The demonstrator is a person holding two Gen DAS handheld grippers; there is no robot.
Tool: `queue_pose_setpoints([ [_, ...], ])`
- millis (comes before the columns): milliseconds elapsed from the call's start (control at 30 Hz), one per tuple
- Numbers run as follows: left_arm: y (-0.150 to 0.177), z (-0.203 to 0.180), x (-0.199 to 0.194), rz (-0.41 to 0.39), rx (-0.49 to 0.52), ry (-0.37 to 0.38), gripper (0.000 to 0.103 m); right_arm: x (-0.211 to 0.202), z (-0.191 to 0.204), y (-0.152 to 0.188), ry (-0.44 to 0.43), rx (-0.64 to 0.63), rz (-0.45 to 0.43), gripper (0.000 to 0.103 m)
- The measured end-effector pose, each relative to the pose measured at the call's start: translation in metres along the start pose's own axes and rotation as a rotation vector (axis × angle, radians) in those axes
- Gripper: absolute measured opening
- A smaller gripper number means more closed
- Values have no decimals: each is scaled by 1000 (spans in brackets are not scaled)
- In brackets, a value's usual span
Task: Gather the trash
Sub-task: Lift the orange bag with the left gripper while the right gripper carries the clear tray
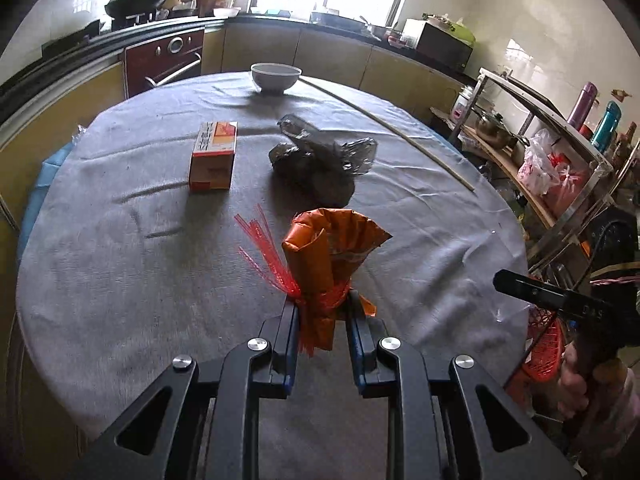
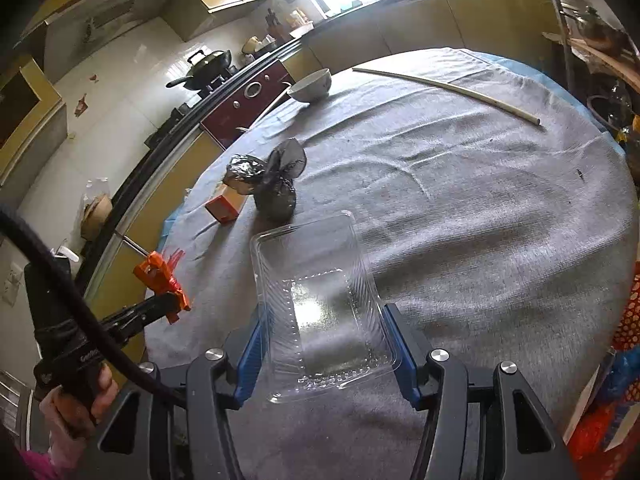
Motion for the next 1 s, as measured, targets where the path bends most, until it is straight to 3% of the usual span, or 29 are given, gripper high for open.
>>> queue_pose_setpoints([
  [600,9,-70,-44,-77,135,-11,23,-51,-7,3,-16,28,-102,59],
  [1000,12,-129,-53,-108,252,-17,23,-94,-26,4,-27,73,-191,59],
])
Point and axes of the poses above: each gripper's, at about its wrist camera, not at the fingertips, and x roughly the way its jaws point, z to its left, y to its underside, the point moved 10 cm from there along x, roughly the way its jaws point, and after that the axes turned 11 degrees about -x, right-handed, at the moved point
